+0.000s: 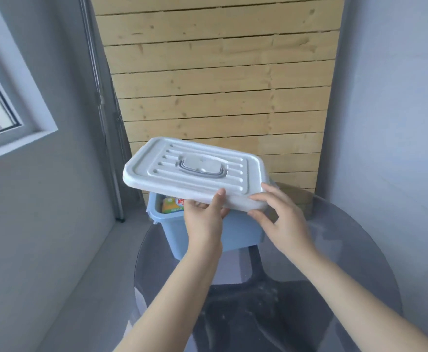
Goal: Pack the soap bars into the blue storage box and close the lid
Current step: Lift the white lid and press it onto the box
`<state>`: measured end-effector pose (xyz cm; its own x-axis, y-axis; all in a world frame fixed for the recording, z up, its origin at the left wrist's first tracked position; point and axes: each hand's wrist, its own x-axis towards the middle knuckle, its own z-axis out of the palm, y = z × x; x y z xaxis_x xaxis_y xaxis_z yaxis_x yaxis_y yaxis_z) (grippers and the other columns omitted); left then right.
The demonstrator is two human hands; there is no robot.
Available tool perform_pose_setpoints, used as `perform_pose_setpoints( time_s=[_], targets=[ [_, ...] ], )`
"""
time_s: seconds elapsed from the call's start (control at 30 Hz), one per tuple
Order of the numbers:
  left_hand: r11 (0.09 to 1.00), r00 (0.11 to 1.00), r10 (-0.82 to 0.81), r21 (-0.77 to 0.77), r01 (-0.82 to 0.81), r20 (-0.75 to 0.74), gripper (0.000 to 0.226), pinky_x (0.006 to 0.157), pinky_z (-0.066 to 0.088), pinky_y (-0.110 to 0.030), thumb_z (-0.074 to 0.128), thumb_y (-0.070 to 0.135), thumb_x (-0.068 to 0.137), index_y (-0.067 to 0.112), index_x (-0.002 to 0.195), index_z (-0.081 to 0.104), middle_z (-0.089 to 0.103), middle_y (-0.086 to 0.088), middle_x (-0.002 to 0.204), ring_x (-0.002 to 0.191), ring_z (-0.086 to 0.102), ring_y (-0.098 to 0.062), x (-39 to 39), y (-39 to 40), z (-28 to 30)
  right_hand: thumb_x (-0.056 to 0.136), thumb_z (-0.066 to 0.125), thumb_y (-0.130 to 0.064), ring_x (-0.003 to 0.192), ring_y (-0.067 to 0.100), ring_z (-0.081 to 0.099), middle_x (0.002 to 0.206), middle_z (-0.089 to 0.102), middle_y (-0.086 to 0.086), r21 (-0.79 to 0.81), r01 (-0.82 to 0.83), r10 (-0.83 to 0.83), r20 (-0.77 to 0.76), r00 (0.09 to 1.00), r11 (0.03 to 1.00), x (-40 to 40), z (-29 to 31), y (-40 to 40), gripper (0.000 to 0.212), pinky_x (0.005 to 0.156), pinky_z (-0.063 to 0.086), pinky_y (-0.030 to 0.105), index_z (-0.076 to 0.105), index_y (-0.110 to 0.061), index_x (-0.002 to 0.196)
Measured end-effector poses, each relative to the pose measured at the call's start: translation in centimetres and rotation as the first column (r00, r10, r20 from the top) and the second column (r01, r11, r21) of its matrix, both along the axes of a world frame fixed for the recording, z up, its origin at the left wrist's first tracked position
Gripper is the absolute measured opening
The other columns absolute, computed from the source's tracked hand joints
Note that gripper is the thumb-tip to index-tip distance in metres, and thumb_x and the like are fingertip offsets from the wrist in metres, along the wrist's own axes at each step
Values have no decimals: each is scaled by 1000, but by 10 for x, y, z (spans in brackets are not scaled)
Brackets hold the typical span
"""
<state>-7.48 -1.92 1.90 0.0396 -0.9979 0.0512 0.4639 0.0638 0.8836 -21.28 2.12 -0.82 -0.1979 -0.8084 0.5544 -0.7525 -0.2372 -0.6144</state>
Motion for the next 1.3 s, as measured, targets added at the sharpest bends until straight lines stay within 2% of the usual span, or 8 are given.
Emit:
perform_pose_setpoints(
  time_s=[0.2, 0.37, 0.57, 0.7, 0.83, 1.03, 1.2, 1.3],
  targets=[
    [967, 991, -135, 223, 126, 26, 23, 81, 59, -32, 54, 23, 95, 0, 96, 58, 71, -10, 87, 71, 75, -19, 15, 1, -6, 85, 66, -14, 116, 11, 54, 127, 59, -6, 38, -34, 36, -41, 999, 999, -10, 6, -12, 20, 77, 32, -2, 66, -15, 105],
    [916, 964, -262, 324, 236, 40, 43, 60, 61, -30, 45, 35, 99, -4, 89, 61, 75, -15, 77, 68, 75, -25, 34, -4, -11, 87, 62, -9, 70, -11, 53, 130, 57, -8, 123, -47, 54, -54, 997, 991, -28, 13, -18, 19, 64, 34, 1, 62, -14, 105],
    [900, 947, -284, 384, 209, 151, 51, 50, 58, -26, 46, 45, 96, -2, 89, 64, 76, -12, 68, 63, 75, -24, 60, -11, -21, 90, 57, -13, 121, 18, 53, 130, 45, -25, 229, -17, 19, -10, 1000, 973, -43, 7, -27, 17, 75, 34, 17, 58, -21, 106],
    [939, 943, -164, 339, 59, 291, 51, 50, 57, -26, 53, 49, 91, 1, 85, 65, 75, -13, 70, 62, 75, -24, 78, -14, -29, 93, 52, -20, 110, 29, 58, 143, 43, -21, 294, -21, 18, 13, 1000, 956, -43, 1, -29, 14, 82, 44, 35, 54, -27, 105],
    [955, 936, -55, 293, -53, 348, 44, 49, 56, -27, 58, 52, 87, 9, 89, 56, 70, -13, 85, 63, 75, -24, 91, -17, -31, 95, 49, -29, 108, 4, 47, 128, 46, -25, 258, -40, 16, 93, 996, 965, -40, 1, -29, 11, 79, 36, 25, 57, -31, 102],
    [945, 909, 83, 257, -202, 408, 43, 49, 50, -25, 69, 48, 78, 16, 74, 41, 44, 0, 76, 72, 65, -24, 104, -27, -37, 92, 54, -32, 96, 13, 53, 110, 63, -5, 179, 88, -132, 253, 958, 980, -27, 3, -42, 23, 77, 38, 25, 66, -17, 105],
    [964, 884, 77, 192, -184, 460, 57, 79, 42, -28, 63, 40, 75, 25, 127, 41, 47, -1, 129, 104, 53, -17, 105, -40, -30, 92, 48, -21, 131, 26, 29, 134, 40, 8, 328, 165, -235, 186, 954, 930, -23, 10, -76, 40, 109, 27, 36, 52, -22, 131],
    [985, 892, 57, 120, -123, 448, 29, 63, 36, -16, 51, 25, 91, 30, 119, 45, 53, 15, 99, 81, 49, 3, 104, -50, -27, 96, 44, -30, 142, 22, 22, 153, 28, 2, 446, 74, -204, 250, 947, 892, -25, 16, -88, 49, 112, 23, 36, 37, -21, 144]
  ],
)
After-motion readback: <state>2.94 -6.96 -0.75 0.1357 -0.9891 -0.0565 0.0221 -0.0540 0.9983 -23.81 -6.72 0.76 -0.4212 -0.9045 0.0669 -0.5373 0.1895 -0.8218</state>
